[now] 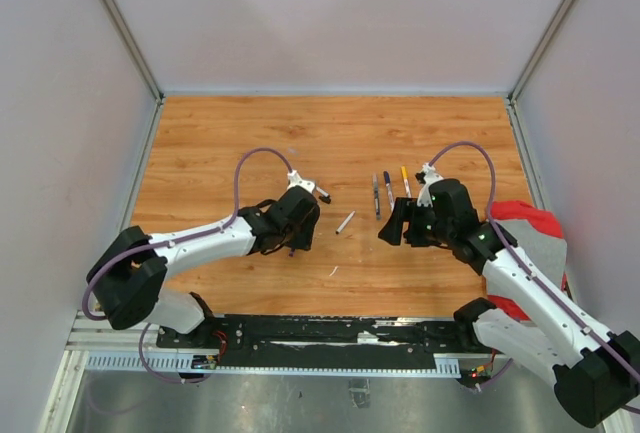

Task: Insert the pens into the pen caps
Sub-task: Pick up the pen from the center of the board.

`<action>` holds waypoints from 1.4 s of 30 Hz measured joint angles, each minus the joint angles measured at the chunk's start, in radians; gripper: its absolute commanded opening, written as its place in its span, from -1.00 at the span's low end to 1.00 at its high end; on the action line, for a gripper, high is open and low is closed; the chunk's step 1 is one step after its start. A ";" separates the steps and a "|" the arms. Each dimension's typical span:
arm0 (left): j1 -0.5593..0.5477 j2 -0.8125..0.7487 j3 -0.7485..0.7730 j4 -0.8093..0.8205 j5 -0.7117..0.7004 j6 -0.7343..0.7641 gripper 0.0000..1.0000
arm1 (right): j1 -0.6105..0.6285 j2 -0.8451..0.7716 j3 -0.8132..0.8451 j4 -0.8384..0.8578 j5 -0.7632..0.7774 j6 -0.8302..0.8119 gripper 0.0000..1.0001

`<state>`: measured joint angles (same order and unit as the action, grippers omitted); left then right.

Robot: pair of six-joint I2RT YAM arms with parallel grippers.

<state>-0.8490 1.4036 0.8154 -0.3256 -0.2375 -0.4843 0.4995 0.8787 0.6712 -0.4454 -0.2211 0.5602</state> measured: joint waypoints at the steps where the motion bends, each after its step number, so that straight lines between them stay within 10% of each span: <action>1: 0.000 -0.001 -0.024 -0.010 0.000 -0.008 -0.05 | 0.000 0.002 0.000 0.000 -0.004 0.001 0.41; 42: -0.002 0.048 -0.065 -0.074 -0.147 -0.033 -0.72 | 0.001 0.011 -0.029 0.075 -0.043 0.050 0.50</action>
<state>-0.8505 1.4517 0.7502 -0.4000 -0.3847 -0.5171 0.5003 0.8898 0.6426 -0.3702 -0.2642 0.6102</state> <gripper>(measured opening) 0.163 0.747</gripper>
